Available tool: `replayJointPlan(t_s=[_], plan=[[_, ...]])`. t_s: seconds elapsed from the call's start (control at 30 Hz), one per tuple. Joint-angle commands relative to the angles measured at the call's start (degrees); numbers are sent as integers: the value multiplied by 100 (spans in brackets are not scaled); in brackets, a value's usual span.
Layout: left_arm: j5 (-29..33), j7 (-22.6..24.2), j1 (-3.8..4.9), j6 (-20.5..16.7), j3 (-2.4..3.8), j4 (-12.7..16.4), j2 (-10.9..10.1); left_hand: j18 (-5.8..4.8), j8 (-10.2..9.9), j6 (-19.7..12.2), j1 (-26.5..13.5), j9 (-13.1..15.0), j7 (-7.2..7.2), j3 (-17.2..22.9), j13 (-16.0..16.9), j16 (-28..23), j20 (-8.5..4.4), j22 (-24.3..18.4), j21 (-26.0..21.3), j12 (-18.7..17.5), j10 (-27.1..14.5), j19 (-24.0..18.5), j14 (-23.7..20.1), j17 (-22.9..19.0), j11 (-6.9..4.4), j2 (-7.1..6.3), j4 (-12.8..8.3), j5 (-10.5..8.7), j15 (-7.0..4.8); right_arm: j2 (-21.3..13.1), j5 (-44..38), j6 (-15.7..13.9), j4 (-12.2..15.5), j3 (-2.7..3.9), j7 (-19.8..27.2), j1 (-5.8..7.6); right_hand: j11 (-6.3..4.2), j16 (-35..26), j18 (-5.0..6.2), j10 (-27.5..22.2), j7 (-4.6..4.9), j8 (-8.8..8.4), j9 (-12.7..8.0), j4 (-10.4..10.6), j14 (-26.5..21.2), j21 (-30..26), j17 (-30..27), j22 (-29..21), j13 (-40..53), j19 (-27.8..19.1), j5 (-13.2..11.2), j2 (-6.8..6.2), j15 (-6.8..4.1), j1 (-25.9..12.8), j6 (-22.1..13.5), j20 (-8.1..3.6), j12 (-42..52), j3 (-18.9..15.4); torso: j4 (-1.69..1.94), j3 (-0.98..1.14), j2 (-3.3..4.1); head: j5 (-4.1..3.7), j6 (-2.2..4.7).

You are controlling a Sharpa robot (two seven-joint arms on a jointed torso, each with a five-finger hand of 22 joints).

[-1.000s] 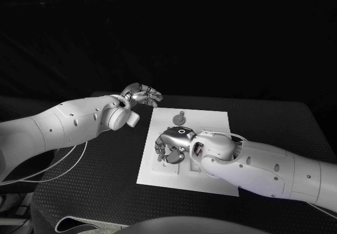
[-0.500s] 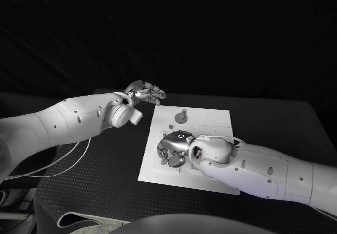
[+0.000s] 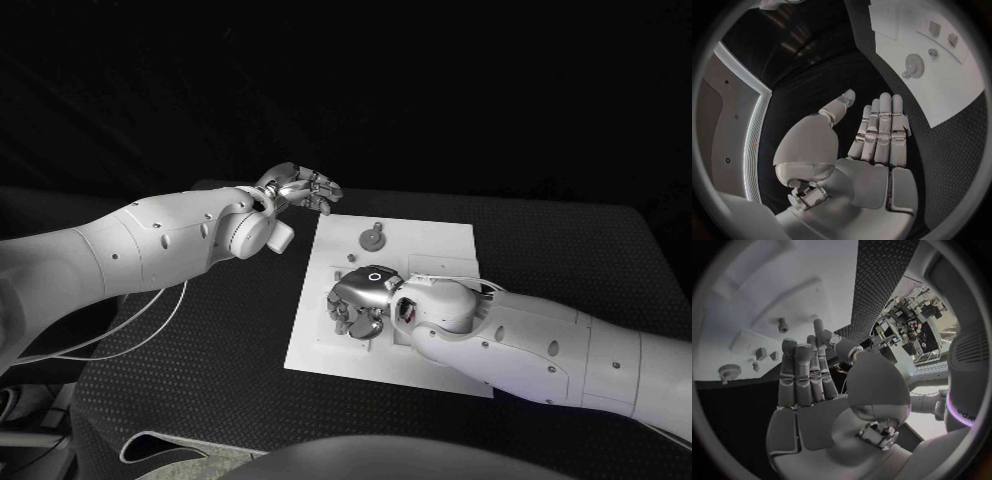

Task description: Assemble the parts on the task board

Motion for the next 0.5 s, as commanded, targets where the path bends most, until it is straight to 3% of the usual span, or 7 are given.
replayJointPlan(t_s=[0.03, 0.5], plan=[[31, 50, 8, 76, 6, 9, 8, -3, 24, -45, -77, -9, -13, -23, -7, -36, 7, -8, -39, 11, -26, 17, 41, 8, -4, -1, 6, -6, -7, 10, -126, 52, -33, -4, 7, -4, -2, 41, 85, 26, -13, 31, 8, 3, -15, 26, -8, 120, 6, 22, 37, 66, -38, -11, 43, -35, 33, 44, 1, -4, -1, -2, -3], [31, 48, 8, 86, 6, 6, 6, -3, 27, -47, -82, -12, -12, -24, -8, -43, 8, -8, -40, 12, -27, 17, 42, 17, -4, -2, 8, -5, -7, 75, -301, 64, -139, -70, -70, -41, -2, 48, 85, 26, -13, 30, 12, 2, -18, 29, -12, 120, 14, 22, 37, 63, -39, -16, 44, -36, 30, 51, 4, -5, 0, 6, -33]])
